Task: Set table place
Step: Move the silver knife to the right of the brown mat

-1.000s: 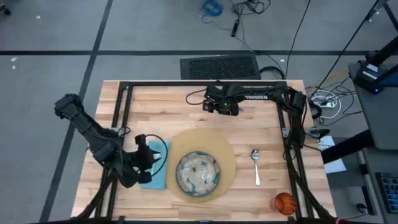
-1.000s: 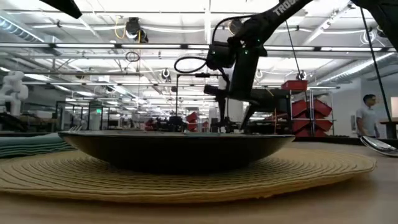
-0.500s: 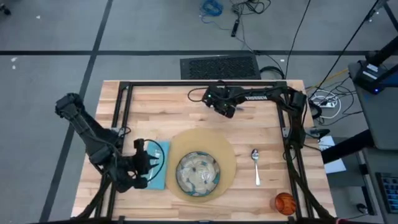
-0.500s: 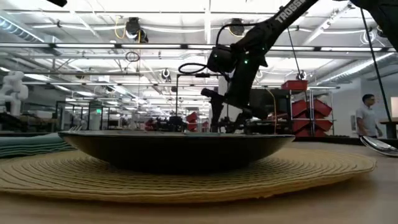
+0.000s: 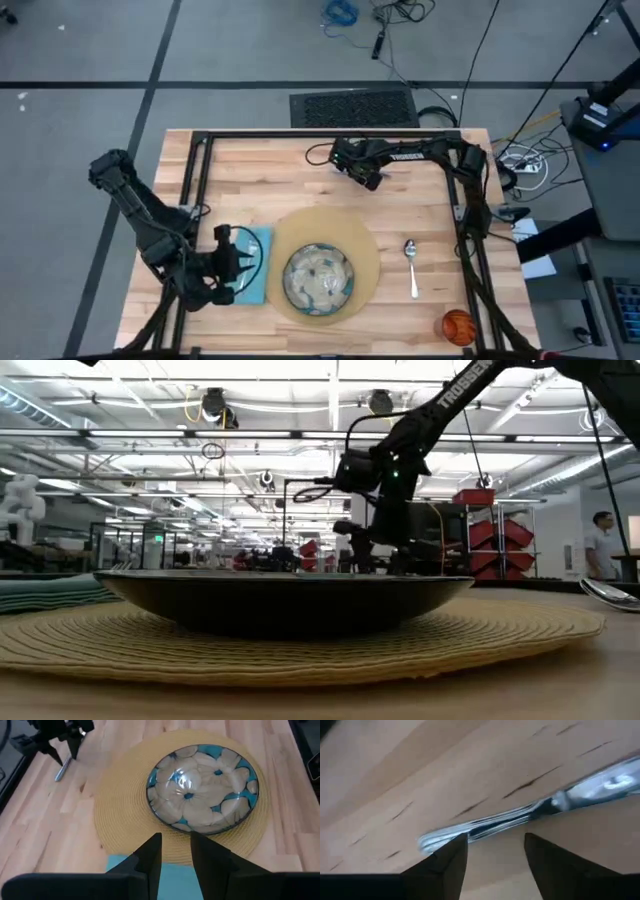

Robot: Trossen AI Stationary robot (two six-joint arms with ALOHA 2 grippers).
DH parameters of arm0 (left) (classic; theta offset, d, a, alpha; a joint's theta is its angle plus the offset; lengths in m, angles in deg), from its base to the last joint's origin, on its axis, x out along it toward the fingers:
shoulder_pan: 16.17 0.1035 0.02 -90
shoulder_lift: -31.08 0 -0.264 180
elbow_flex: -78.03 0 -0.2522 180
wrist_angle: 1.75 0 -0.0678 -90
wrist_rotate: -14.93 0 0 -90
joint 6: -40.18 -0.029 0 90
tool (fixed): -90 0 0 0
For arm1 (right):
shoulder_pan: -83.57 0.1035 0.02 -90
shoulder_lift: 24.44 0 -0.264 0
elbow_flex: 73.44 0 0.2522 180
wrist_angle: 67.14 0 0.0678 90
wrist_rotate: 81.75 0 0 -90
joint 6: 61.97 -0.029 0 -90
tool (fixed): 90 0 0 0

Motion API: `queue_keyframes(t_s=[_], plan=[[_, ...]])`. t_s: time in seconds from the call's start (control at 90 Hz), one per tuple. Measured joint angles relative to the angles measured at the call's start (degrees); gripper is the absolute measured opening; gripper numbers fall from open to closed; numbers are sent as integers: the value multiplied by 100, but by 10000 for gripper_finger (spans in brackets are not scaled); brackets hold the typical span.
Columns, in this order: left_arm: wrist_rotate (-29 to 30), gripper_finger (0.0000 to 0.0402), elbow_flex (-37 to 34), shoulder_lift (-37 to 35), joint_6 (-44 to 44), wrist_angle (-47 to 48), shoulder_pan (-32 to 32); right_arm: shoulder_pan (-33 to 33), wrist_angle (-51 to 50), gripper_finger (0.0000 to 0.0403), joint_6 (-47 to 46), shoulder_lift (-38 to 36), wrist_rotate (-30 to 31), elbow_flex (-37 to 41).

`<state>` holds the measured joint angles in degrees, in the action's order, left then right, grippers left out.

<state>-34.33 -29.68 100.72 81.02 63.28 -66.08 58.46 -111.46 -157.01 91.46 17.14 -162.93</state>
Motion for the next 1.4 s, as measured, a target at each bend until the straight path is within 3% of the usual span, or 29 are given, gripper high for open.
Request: queue_keyframes(t_s=[0.633, 0.822, 0.989, 1.4], plan=[[1, 88, 0, 1, 78, 16, 0, -120, 51, 171, -70, 124, -179, 8], [1, 88, 0, 1, 58, 20, 0, -241, -412, 171, 705, 113, -624, -382], [3, 88, 0, 1, 33, 21, 2, -354, -662, 171, 1407, -15, -593, -840], [-1, 88, 0, 1, 77, 17, 5, -535, -1264, 171, 2141, -5, -736, -845]])
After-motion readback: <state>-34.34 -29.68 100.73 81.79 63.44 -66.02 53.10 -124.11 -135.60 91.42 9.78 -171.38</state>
